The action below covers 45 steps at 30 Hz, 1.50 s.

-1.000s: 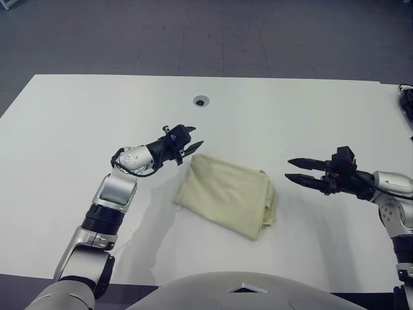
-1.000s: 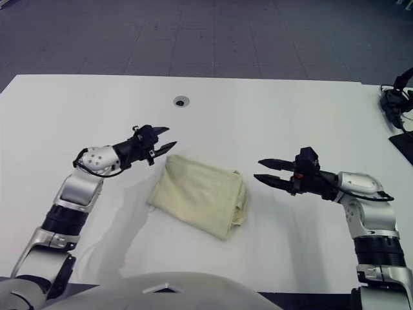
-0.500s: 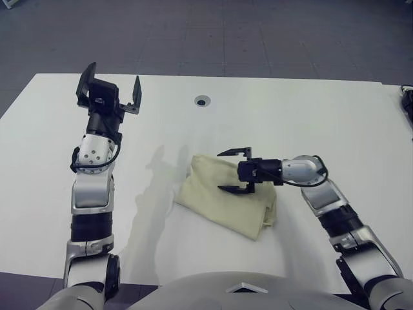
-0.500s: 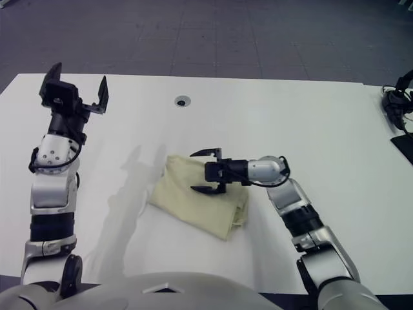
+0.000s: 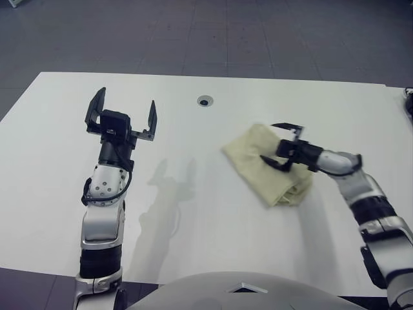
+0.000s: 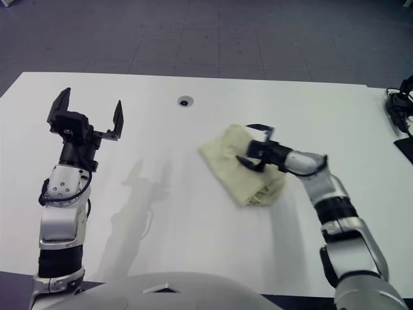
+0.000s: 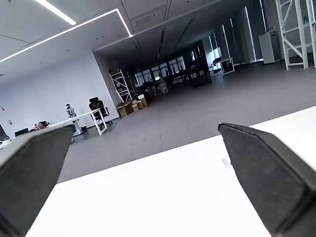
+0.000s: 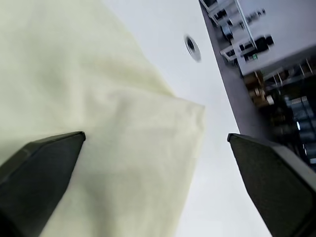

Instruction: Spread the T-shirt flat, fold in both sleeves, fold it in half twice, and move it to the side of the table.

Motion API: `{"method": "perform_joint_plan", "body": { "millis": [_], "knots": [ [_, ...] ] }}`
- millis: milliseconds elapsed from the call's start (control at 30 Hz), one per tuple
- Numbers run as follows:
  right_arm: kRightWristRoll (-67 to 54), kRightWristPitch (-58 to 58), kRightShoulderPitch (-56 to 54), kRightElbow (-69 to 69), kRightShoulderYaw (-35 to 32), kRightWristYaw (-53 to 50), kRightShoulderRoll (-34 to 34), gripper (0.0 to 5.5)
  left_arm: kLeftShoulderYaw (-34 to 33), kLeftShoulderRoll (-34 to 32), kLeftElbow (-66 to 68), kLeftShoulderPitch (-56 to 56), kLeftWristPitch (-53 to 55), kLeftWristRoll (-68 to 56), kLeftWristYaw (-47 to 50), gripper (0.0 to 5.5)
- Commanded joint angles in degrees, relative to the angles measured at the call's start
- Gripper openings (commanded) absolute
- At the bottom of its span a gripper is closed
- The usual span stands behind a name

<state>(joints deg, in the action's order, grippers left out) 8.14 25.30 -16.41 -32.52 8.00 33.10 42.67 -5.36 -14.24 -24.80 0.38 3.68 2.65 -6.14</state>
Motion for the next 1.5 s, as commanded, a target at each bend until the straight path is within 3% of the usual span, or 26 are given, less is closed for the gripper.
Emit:
{"method": "perform_joint_plan", "body": {
  "millis": [33,133,333,467,600,800,933,1200,1500],
  "knots": [
    [-7.42,-10.98,19.66,-2.57,-14.74,-4.06,5.71,5.36,0.06,1.44,-6.25,6.1,2.75,0.71,0.89,5.38],
    [-8.08,-11.55,25.12,-2.59,-18.46,-9.15,4.9,5.36,0.5,2.58,-7.61,9.15,3.39,0.72,1.69,5.38],
    [-6.3,-10.89,27.9,3.34,-19.39,-16.78,1.23,5.36,3.72,4.12,-7.04,11.01,3.24,2.67,2.38,5.38],
    [0.35,5.39,16.55,4.62,-19.82,-28.35,0.9,5.36,4.5,4.82,-4.9,10.71,1.33,4.01,3.06,5.38],
    [0.76,14.85,5.89,15.12,-20.44,-36.36,-5.76,5.36,6.37,7.08,-1.23,8.07,-2.35,4.2,4.74,5.38],
    [-12.88,9.45,9.41,21.91,-8.55,-31.71,-26.12,5.36,9.02,13.97,6.21,5.36,-6.43,0.73,6.85,5.38],
    [-21.3,5.8,13.6,21.34,-7.16,-29.12,-35.16,5.36,9.25,14.52,10.07,5.85,-10.88,-1.08,5.44,5.38],
    [-14.86,12.41,12.95,20.03,-10.42,-29.41,-35.57,5.36,11.42,11.98,15.73,6.5,-22.27,2.92,3.69,5.38],
    [-11.1,11.14,16.71,22.44,-9.46,-31.65,-40.18,5.36,10.83,12.32,17.52,6.11,-24.11,1.52,3.16,5.38]
  ]
}}
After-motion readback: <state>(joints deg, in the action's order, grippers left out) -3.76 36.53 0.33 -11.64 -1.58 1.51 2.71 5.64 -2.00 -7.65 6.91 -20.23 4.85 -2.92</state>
